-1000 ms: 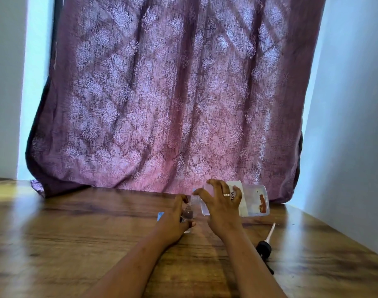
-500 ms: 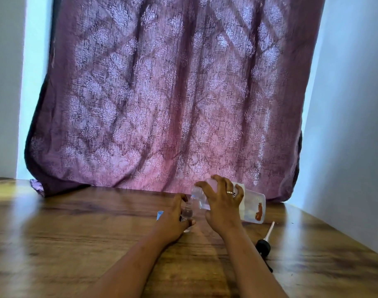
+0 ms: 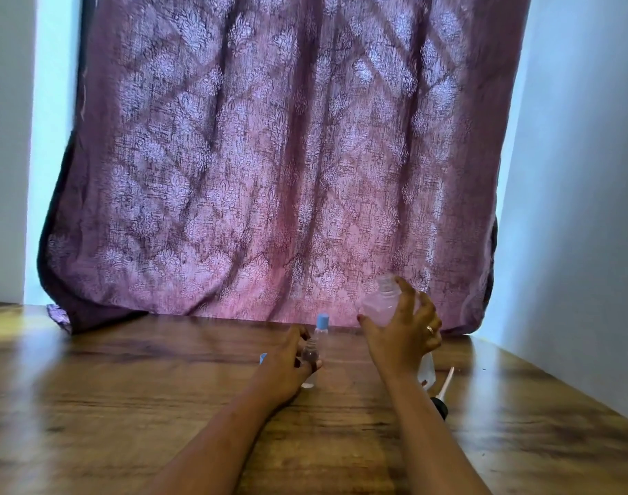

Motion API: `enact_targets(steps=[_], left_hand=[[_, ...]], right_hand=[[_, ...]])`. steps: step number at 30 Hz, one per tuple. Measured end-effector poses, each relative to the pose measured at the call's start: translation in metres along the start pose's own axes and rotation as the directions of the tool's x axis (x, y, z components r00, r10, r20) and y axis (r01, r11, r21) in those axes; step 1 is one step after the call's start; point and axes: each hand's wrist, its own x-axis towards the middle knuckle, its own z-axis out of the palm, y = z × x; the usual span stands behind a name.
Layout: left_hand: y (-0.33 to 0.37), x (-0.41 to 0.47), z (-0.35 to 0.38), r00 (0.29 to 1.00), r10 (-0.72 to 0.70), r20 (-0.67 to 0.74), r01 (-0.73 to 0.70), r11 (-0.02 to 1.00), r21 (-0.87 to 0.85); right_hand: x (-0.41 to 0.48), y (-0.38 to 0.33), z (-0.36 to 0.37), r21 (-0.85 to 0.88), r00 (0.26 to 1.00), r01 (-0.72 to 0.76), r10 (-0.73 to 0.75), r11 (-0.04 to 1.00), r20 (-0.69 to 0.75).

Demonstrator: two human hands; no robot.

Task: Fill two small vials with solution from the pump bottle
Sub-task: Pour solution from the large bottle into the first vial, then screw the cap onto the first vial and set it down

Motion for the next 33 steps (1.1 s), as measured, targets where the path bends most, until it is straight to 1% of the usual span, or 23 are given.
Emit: enact_targets(steps=[3,8,10,12,14,16,19,23,24,26,29,30,33], left_hand=[[-0.001,0.000,0.000,1.000,-0.001,-0.010,0.001,1.000,-0.001],[-0.001,0.000,-0.001,0.999,-0.014,-0.029,0.014,1.000,-0.022],[0.001,0.000,-0.003,0.997,-0.023,-0.069,0.017,0.997,-0.080],[0.001,-0.001,-0.008,0.991,-0.007,-0.131,-0.004,0.997,-0.083],[-0.001,-0.002,-0.013,0.989,0.022,-0.150,-0.024,1.000,-0.014],[-0.004,-0.001,-0.017,0.989,0.062,-0.133,-0.042,0.989,0.144],[-0.006,0.000,-0.018,0.991,0.091,-0.101,-0.045,0.921,0.388],[-0.003,0.001,-0.018,0.988,0.074,-0.135,0.021,0.807,0.590],[-0.003,0.000,-0.018,0.987,0.058,-0.151,0.048,0.786,0.616],[-0.005,-0.001,-0.017,0.989,-0.031,-0.144,0.117,0.760,0.639],[-0.012,-0.005,-0.020,0.979,-0.196,-0.061,0.188,0.735,0.651],[-0.013,-0.006,-0.022,0.977,-0.209,-0.042,0.185,0.734,0.653],[-0.012,-0.003,-0.025,0.987,-0.152,-0.055,0.153,0.774,0.614]], right_hand=[[0.004,0.000,0.001,0.040,0.997,-0.071,0.072,0.997,-0.028],[0.007,0.004,0.001,0.062,0.992,-0.123,0.125,0.990,-0.028],[0.008,0.006,0.001,0.066,0.990,-0.140,0.142,0.988,-0.026],[0.008,0.007,0.001,0.070,0.988,-0.146,0.148,0.987,-0.030],[0.008,0.007,0.001,0.067,0.987,-0.154,0.157,0.986,-0.046],[0.008,0.006,0.000,0.071,0.983,-0.166,0.170,0.984,-0.067],[0.009,0.008,0.001,0.074,0.980,-0.182,0.187,0.981,-0.067],[0.009,0.011,0.002,0.055,0.981,-0.183,0.186,0.982,-0.053],[0.010,0.011,0.002,0.046,0.982,-0.182,0.184,0.982,-0.048],[0.010,0.012,0.002,0.020,0.981,-0.189,0.190,0.982,-0.046],[0.011,0.013,0.002,-0.030,0.972,-0.233,0.231,0.972,-0.046],[0.011,0.014,0.002,-0.038,0.969,-0.243,0.241,0.969,-0.044],[0.009,0.011,0.002,-0.054,0.968,-0.248,0.245,0.967,-0.051]])
